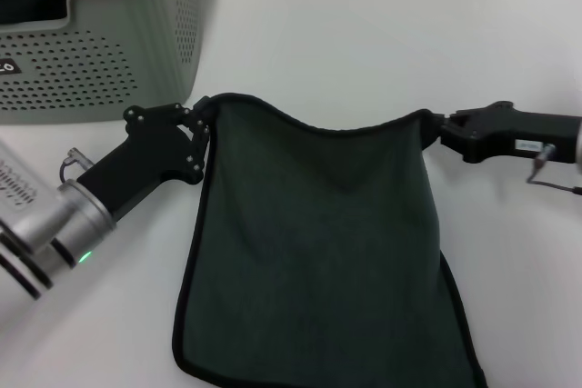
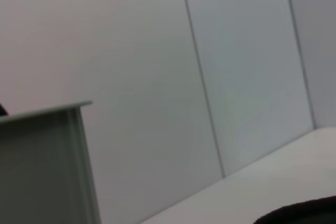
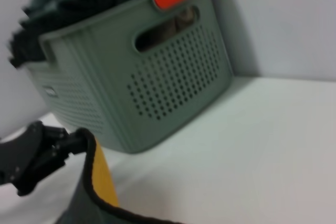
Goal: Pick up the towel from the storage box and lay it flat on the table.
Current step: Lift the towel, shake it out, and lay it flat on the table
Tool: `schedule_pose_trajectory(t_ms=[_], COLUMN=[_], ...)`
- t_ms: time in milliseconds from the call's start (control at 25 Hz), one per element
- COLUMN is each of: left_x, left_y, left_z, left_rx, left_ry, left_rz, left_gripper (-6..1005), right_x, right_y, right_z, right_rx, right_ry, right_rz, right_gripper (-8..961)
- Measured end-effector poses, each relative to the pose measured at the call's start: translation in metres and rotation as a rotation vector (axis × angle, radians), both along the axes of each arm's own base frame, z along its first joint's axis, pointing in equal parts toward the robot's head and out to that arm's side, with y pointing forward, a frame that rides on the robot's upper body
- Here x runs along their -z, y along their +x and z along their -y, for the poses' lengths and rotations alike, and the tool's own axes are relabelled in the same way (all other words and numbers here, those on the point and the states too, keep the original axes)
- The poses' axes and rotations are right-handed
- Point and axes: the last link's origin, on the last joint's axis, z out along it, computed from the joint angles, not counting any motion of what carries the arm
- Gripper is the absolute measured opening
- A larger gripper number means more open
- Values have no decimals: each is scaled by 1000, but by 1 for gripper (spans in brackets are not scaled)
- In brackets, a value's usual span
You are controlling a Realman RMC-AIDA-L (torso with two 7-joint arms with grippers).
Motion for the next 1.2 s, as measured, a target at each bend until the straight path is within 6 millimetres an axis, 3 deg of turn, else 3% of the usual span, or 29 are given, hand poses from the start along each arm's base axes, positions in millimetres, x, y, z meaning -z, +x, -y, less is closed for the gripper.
schedule_pose_trajectory(t_ms=[200, 640, 1200], left_x=[3, -5, 21], left_y=[-1, -14, -16], left_z=[-5, -7, -15], left_rx=[-21, -59, -66], left_ry=[50, 163, 143], left_rz=[-42, -137, -382], left_gripper=[15, 15, 16], right_x=[22, 40, 46], right_y=[-10, -25, -31], right_z=[-11, -33, -25], right_rx=[0, -24, -76], right_ry=[-13, 88, 88], right_rz=[77, 222, 250], right_gripper=[58, 59, 60])
